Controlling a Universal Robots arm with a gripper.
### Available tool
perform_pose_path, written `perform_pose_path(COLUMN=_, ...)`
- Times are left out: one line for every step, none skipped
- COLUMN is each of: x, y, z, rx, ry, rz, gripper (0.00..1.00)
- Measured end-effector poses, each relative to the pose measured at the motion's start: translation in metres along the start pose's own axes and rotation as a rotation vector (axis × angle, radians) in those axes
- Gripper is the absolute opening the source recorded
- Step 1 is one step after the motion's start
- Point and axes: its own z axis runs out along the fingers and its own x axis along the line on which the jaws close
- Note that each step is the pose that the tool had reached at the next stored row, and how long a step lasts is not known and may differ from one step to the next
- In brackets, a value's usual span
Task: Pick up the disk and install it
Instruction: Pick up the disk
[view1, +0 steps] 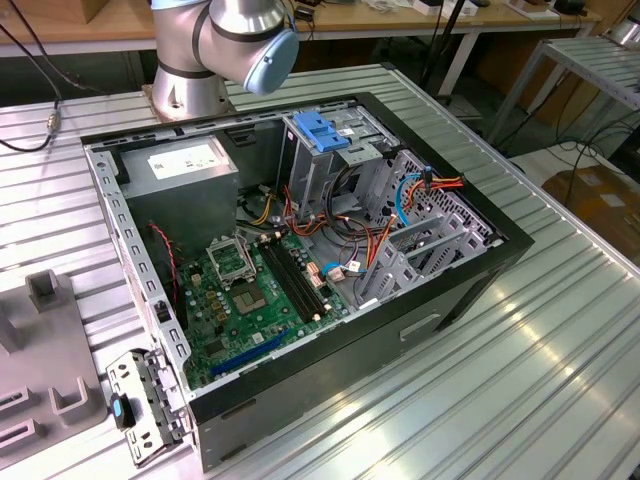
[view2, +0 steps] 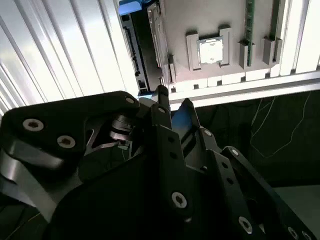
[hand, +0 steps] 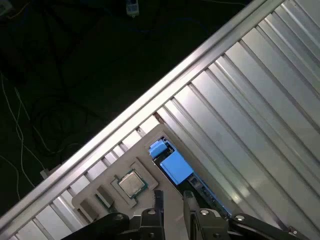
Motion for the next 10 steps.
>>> perform_pose_path(x=0.0, y=0.0, z=0.0015, rx=0.0002, ry=0.0005, rz=-0.021, gripper=0.31)
perform_pose_path(x=0.0, y=0.0, z=0.003, rx=0.0002, ry=0.0011, rz=-0.04, gripper=0.37)
perform_pose_path(x=0.0, y=-0.0001, z=0.0039, rx=0.0003, ry=0.0019, rz=-0.059, gripper=0.37)
perform_pose_path(x=0.0, y=-0.0001, z=0.0046, rx=0.0004, ry=0.0025, rz=-0.076, gripper=0.37)
perform_pose_path(x=-0.0001, y=-0.0001, z=0.0054, rx=0.0008, ry=0.0029, rz=-0.096, gripper=0.37)
perform_pose_path(x=0.0, y=-0.0001, z=0.006, rx=0.001, ry=0.0034, rz=-0.115, gripper=0.37)
perform_pose_path(x=0.0, y=-0.0002, z=0.0066, rx=0.0013, ry=0.0038, rz=-0.133, gripper=0.37)
perform_pose_path(x=0.0, y=-0.0002, z=0.0072, rx=0.0015, ry=0.0042, rz=-0.152, gripper=0.37)
perform_pose_path(x=-0.0001, y=-0.0002, z=0.0077, rx=0.0016, ry=0.0048, rz=-0.17, gripper=0.37)
perform_pose_path(x=-0.0001, y=-0.0002, z=0.0081, rx=0.0017, ry=0.0055, rz=-0.19, gripper=0.39)
